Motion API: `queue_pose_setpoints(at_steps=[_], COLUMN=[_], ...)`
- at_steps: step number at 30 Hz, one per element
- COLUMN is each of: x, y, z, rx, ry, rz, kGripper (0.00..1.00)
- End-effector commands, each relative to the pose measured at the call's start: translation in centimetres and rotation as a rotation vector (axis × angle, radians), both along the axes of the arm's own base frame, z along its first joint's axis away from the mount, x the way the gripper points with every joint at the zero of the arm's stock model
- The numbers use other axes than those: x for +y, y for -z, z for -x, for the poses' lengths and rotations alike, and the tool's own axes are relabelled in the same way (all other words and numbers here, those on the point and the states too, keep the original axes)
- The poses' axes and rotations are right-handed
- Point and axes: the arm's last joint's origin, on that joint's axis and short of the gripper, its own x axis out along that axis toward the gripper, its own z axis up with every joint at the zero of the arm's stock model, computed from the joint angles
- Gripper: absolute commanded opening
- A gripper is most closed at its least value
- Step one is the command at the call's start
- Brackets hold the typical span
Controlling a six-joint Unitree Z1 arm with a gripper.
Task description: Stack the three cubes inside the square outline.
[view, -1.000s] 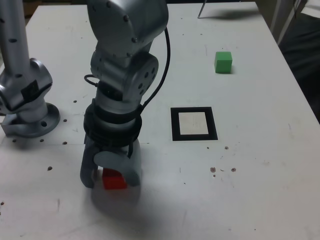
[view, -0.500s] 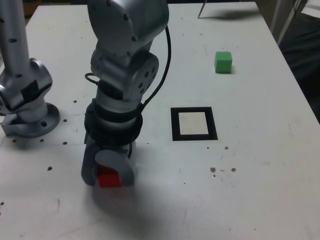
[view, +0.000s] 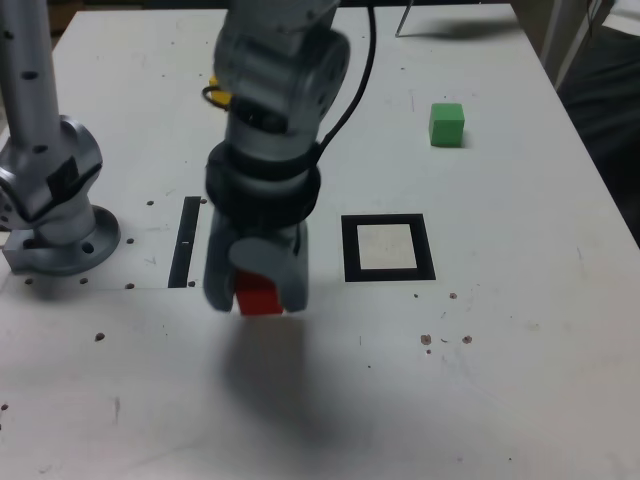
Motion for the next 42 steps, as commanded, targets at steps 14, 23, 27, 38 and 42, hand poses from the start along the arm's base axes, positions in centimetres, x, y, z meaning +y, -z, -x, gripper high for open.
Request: queue_pose_setpoints(at_steps=[14,23,27,38,42], x=[6.0,7.7,8.3,10.2,11.1], y=[-1.7,-1.6,-1.1,0.2,1.0], z=[-4.7,-6.9,-8.2,-11.5,-12.2], rx=[-0.019,-0.013,-0.013,0.001,0.012], ry=[0.039,0.031,0.029,0.036,0.032], rz=[-0.001,0.007,0.011,0.023,0.028], kGripper=[0.33,0.33,0.33,0.33,0.33])
